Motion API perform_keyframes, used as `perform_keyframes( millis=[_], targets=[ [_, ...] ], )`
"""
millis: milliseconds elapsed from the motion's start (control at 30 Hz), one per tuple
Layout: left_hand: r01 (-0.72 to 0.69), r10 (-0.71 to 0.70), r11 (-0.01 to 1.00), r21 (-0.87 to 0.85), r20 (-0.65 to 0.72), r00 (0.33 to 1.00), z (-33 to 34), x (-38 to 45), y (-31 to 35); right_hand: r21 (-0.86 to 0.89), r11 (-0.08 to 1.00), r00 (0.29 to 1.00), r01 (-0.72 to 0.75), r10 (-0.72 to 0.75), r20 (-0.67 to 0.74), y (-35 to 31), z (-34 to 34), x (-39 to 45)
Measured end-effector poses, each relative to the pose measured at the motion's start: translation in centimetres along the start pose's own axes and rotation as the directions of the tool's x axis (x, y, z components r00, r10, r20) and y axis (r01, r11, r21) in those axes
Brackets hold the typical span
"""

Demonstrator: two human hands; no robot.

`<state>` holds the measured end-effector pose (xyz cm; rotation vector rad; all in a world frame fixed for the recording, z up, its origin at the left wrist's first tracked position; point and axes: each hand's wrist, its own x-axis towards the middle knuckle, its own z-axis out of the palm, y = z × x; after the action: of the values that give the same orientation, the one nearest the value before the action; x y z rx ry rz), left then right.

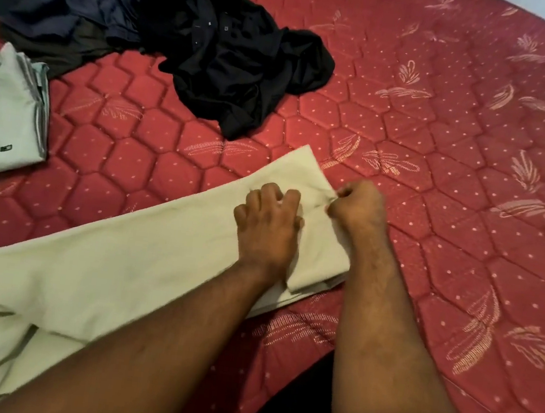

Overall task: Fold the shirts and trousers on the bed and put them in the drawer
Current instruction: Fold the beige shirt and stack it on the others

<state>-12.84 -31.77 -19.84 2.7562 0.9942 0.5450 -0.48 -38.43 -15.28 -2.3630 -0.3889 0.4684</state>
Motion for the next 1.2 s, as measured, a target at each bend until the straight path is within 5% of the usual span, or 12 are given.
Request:
perform_keyframes(
  millis=[67,133,200,267,333,433,567,633,767,900,1033,1200],
  targets=[
    [0.041,-0.003,0.92,-0.389,0.097,0.995,-1.2,1.8,1.3,-0.037,0.99,0.986,0.136,-0.139,-0.095,-0.8,-2.2,0.1],
    [0.375,-0.127,0.49,-0.787,0.361,0.924,-3.2,3.1,2.6,0.238,0.951,0.969,0.198,-0.227,0.1,-1.9,-3.5,-0.4],
    [0.628,-0.151,0.052,-0.777,0.615,0.774,-5.3,3.3,2.7,0.478,0.877,0.91,0.036,-0.226,0.346,-2.6,-3.5,-1.2],
    [0.725,-0.122,-0.121,-0.677,0.736,0.666,-5.9,2.7,1.5,0.512,0.852,0.846,-0.111,-0.189,0.499,-3.2,-2.4,-1.4],
    [0.709,-0.187,-0.208,-0.673,0.739,0.647,-6.2,2.0,0.2,0.517,0.835,0.77,-0.19,-0.2,0.606,-3.9,-1.2,-1.7],
    [0.644,-0.371,-0.254,-0.721,0.688,0.624,-5.7,0.6,-1.9,0.546,0.783,0.698,-0.298,-0.211,0.684,-4.4,0.6,-2.5],
    [0.605,-0.426,-0.303,-0.737,0.672,0.606,-6.2,-1.4,-5.6,0.521,0.838,0.93,-0.162,-0.047,0.364,-3.5,2.2,-2.0],
    [0.584,-0.461,-0.285,-0.761,0.642,0.613,-7.7,-2.6,-7.9,0.459,0.883,0.967,-0.098,-0.024,0.252,-3.4,3.2,-2.0],
    [0.526,-0.568,-0.209,-0.825,0.54,0.621,-12.5,-7.3,-15.0,0.289,0.956,0.884,0.053,-0.18,0.431,-4.9,7.0,-6.4],
    [0.51,-0.638,-0.148,-0.847,0.476,0.605,-18.7,-13.7,-23.1,0.25,0.918,0.767,0.308,-0.395,0.506,-7.0,10.8,-12.1],
    [0.551,-0.697,-0.168,-0.818,0.494,0.52,-22.9,-20.2,-29.7,-0.022,0.754,0.678,0.657,-0.577,0.455,-9.0,15.3,-18.3],
    [0.521,-0.675,-0.203,-0.829,0.504,0.539,-22.9,-22.8,-32.3,-0.381,0.559,0.665,0.736,-0.496,0.558,-9.2,20.0,-24.1]
  ],
)
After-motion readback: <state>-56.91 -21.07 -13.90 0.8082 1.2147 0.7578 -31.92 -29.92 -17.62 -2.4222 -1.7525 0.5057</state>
